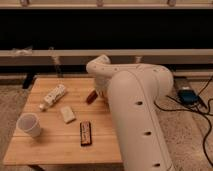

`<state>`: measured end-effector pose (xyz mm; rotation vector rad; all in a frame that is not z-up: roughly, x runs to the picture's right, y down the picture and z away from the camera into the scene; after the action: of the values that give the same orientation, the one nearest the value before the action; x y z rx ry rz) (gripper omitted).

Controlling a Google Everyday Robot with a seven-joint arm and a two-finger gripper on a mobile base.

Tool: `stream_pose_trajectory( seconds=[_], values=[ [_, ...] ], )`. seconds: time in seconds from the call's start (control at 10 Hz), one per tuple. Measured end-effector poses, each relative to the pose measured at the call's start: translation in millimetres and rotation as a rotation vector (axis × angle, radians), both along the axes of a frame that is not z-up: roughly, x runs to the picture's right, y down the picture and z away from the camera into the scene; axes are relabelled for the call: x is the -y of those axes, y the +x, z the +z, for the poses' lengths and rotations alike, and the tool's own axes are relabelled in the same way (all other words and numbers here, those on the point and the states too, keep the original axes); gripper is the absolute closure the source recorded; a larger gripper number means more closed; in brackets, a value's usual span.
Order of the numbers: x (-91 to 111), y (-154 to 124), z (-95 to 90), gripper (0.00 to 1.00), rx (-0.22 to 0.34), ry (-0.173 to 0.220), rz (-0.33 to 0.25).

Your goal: Push the ceramic bowl across the table

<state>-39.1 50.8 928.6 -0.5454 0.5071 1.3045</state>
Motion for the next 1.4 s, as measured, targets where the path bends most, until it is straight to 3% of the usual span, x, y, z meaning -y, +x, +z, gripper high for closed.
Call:
stream_pose_trajectory(
  seconds=[0.1,0.3,0.6,0.7,1.0,1.1,1.4],
  values=[
    [-9.2,-24.2,-5.8,1.0,0.048,-0.011,-0.015],
    [-26.9,-43.7,-20.1,1.0,0.092,-0.029,-0.025],
    [-63.3,-71.2,-60.5,0.99,0.143,-0.084,-0.029],
    [-70.9,-65.7,-69.6,0.95,0.134,-0.097,-0.023],
    [-85.2,-26.3,-82.8,0.67,0.086,-0.124,0.005],
    [-80.6,-3.4,-77.8,0.53,0.05,-0.129,0.028],
    [-61.1,39.9,-57.4,0.26,-0.017,-0.125,0.056]
  ],
)
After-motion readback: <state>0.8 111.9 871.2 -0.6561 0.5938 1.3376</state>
